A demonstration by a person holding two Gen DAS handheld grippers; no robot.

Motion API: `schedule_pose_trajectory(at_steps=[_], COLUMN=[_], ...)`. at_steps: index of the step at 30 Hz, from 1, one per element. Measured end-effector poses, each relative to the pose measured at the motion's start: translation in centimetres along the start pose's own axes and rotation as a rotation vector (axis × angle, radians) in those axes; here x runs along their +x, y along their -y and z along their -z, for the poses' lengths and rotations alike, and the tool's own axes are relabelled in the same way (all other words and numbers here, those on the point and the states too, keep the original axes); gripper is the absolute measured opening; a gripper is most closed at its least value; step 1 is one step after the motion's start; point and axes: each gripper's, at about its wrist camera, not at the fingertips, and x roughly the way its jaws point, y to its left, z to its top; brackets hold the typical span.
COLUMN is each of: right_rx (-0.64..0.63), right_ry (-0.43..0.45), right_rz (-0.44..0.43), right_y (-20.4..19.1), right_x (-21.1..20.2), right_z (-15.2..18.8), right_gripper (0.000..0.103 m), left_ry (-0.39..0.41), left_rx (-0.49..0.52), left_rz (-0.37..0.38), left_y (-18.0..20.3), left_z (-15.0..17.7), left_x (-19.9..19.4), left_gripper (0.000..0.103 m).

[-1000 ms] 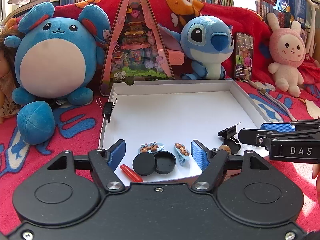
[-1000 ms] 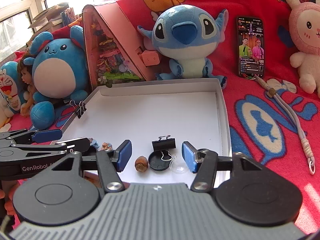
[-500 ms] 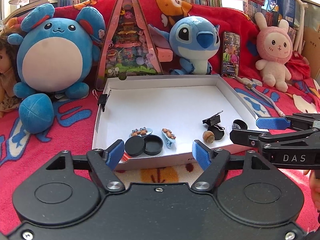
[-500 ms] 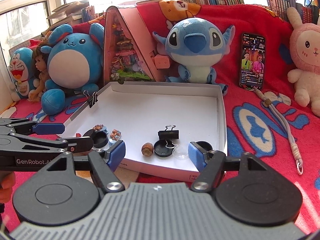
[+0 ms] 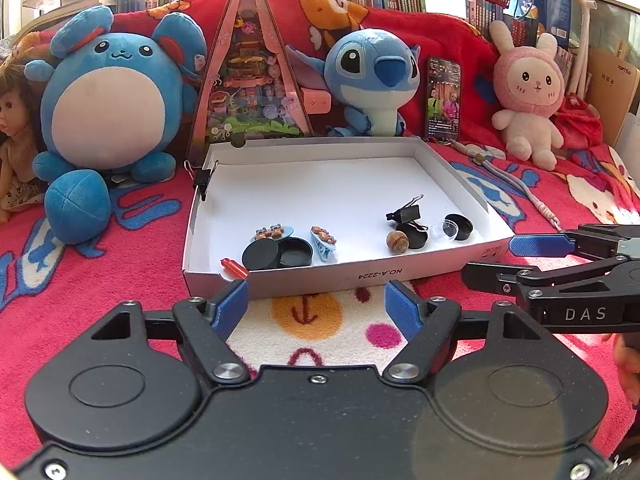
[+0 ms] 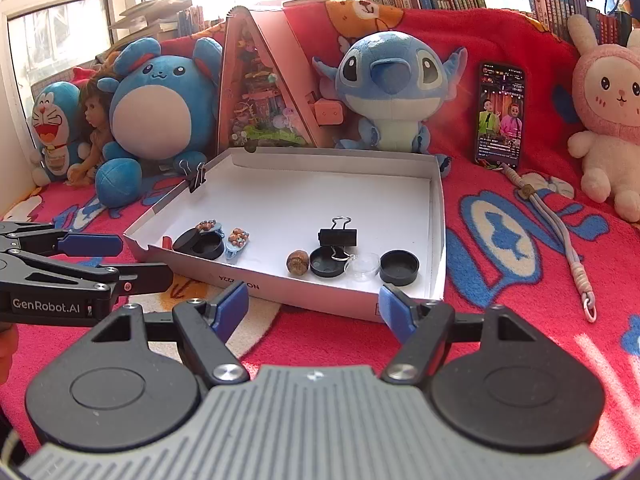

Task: Organize rigid objects
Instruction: 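Withdraw both open tools from the box toward the remaining objects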

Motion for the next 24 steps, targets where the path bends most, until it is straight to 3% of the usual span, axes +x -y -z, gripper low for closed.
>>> schedule_pose_trajectory(at_steps=[17,19,24], right_rx=[-0.091,-0.107,-0.157], right_ry=[-0.022,-0.028,-0.054], right_rz=[-0.006,-0.015,-0.031], right_y=[-1.4,-1.5,-1.8], right_x=[-1.8,-2.0,-2.3], right_z=[3.5,4.0,5.1], right_gripper=[0.083,0.083,0.083], left_ry=[-0.035,-0.043,-0.053], left_rx=[0.041,0.065,0.121], left_rz=[0.038,0.051,0.073], left_y=[0.8,1.0,1.6], left_z=[3.8,4.3,5.5], left_x=[-1.7,-2.0,-2.7], left_gripper=[0.074,0.072,0.057])
